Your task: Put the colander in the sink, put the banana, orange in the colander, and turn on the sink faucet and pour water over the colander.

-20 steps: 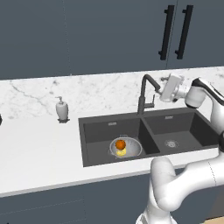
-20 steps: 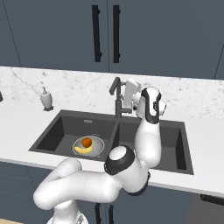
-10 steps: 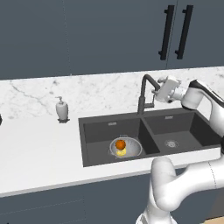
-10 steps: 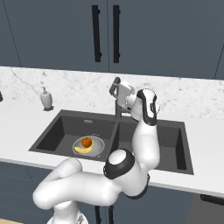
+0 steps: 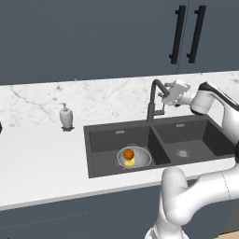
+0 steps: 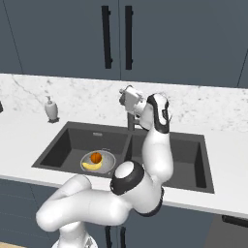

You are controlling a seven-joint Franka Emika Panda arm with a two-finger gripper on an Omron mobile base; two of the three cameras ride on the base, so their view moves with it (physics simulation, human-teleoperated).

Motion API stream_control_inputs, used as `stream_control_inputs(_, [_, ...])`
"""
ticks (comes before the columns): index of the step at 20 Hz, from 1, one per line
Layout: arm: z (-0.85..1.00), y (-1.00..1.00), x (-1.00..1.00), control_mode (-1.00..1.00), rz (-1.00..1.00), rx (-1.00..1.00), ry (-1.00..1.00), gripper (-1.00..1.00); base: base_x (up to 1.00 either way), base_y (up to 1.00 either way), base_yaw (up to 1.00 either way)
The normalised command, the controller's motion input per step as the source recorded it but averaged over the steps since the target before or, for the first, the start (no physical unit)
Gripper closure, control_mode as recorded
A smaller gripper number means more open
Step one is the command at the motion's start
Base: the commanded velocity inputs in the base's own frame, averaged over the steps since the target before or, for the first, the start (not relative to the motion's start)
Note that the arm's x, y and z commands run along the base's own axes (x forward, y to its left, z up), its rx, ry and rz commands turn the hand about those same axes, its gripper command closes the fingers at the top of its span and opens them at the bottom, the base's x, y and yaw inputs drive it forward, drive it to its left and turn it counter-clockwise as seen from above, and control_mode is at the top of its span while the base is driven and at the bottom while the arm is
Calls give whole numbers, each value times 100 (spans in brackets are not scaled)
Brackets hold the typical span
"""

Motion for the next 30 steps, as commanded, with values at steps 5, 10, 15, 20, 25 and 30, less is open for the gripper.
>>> stream_control_inputs(5, [0,63,14,-100,0,-18,1,-100,0,0,0])
stream_control_inputs(10, [2,81,1,-100,-2,-20,-2,-100,0,0,0])
stream_control_inputs(15, [0,60,0,-100,-10,-13,-6,-100,0,0,0])
stream_control_inputs(20, [0,40,0,-100,-16,-6,-5,-100,0,0,0])
stream_control_inputs(25, [0,63,11,-100,-25,-7,-5,-100,0,0,0])
stream_control_inputs(30, [0,54,11,-100,-35,-2,-7,-100,0,0,0])
